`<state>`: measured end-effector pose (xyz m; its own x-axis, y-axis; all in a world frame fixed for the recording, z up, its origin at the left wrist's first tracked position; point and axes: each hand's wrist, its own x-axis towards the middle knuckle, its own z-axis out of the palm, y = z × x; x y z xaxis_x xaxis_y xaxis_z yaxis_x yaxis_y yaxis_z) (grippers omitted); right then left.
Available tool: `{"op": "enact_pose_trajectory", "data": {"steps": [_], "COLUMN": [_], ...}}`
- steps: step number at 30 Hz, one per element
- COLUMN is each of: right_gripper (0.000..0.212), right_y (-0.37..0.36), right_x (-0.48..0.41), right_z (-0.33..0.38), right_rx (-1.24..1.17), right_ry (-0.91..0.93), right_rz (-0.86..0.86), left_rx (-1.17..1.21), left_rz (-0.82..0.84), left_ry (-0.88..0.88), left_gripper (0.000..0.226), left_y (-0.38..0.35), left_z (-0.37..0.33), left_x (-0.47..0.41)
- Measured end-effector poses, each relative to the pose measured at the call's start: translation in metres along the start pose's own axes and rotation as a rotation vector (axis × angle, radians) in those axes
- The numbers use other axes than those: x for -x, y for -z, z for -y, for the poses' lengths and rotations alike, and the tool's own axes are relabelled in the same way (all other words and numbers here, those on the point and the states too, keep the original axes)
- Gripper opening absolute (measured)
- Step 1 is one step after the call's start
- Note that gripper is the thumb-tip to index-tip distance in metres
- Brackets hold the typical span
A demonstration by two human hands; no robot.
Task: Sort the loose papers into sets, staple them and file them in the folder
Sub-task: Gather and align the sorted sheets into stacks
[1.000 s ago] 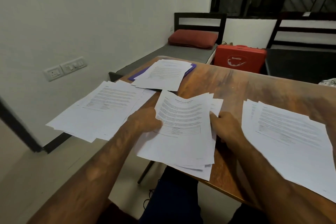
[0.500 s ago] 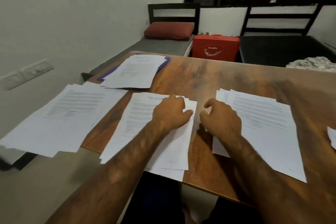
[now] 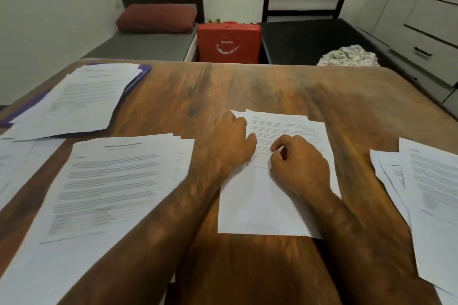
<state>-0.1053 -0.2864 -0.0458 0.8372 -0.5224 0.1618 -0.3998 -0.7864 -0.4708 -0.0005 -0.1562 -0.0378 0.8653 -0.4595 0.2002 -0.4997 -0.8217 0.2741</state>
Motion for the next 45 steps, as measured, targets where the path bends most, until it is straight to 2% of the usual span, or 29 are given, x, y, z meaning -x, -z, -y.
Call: {"op": "enact_pose_trajectory", "data": {"steps": [6, 11, 18, 24, 26, 29, 32, 35, 37, 39, 42, 45], "right_gripper": [0.011, 0.008, 0.009, 0.007, 0.008, 0.008, 0.007, 0.013, 0.018, 0.012, 0.047, 0.086], "right_y": [-0.010, -0.010, -0.010, -0.009, -0.008, -0.007, -0.006, -0.002, 0.005, 0.011, 0.016, 0.017], "right_x": [-0.003, -0.006, -0.010, -0.007, -0.006, -0.005, -0.004, -0.003, -0.002, -0.002, -0.004, -0.011], "right_z": [-0.008, -0.009, -0.006, -0.008, -0.008, -0.009, -0.010, -0.010, -0.011, -0.014, -0.022, -0.030], "right_rx": [0.001, 0.014, 0.026, -0.001, -0.009, -0.026, -0.054, -0.135, -0.209, -0.220, -0.224, -0.398], "right_ry": [0.011, 0.016, 0.000, 0.025, 0.026, 0.034, 0.029, -0.001, 0.002, -0.017, -0.123, -0.240], "right_rz": [-0.038, -0.021, 0.002, -0.009, -0.003, 0.001, -0.004, -0.098, -0.242, -0.410, -0.556, -0.464], "left_rx": [-0.147, -0.134, 0.153, 0.417, 0.610, 0.875, 0.850, 0.991, 1.089, 1.079, 1.024, 1.017], "left_rz": [0.002, -0.005, -0.052, -0.110, -0.060, 0.066, 0.020, 0.008, 0.044, 0.053, 0.067, 0.063], "left_ry": [0.052, 0.043, -0.012, -0.204, -0.252, -0.156, -0.158, -0.198, -0.141, -0.130, -0.145, -0.153], "left_gripper": [0.065, 0.059, 0.041, 0.032, 0.040, 0.066, 0.037, 0.025, 0.029, 0.032, 0.034, 0.036], "left_y": [-0.026, -0.024, -0.022, -0.022, -0.022, -0.018, -0.022, -0.023, -0.021, -0.021, -0.023, -0.022], "left_z": [0.004, 0.004, 0.003, 0.008, 0.011, 0.009, 0.015, 0.018, 0.017, 0.016, 0.018, 0.019], "left_x": [-0.009, -0.008, -0.007, -0.002, 0.000, 0.001, -0.005, -0.007, -0.006, -0.006, -0.006, -0.006]}}
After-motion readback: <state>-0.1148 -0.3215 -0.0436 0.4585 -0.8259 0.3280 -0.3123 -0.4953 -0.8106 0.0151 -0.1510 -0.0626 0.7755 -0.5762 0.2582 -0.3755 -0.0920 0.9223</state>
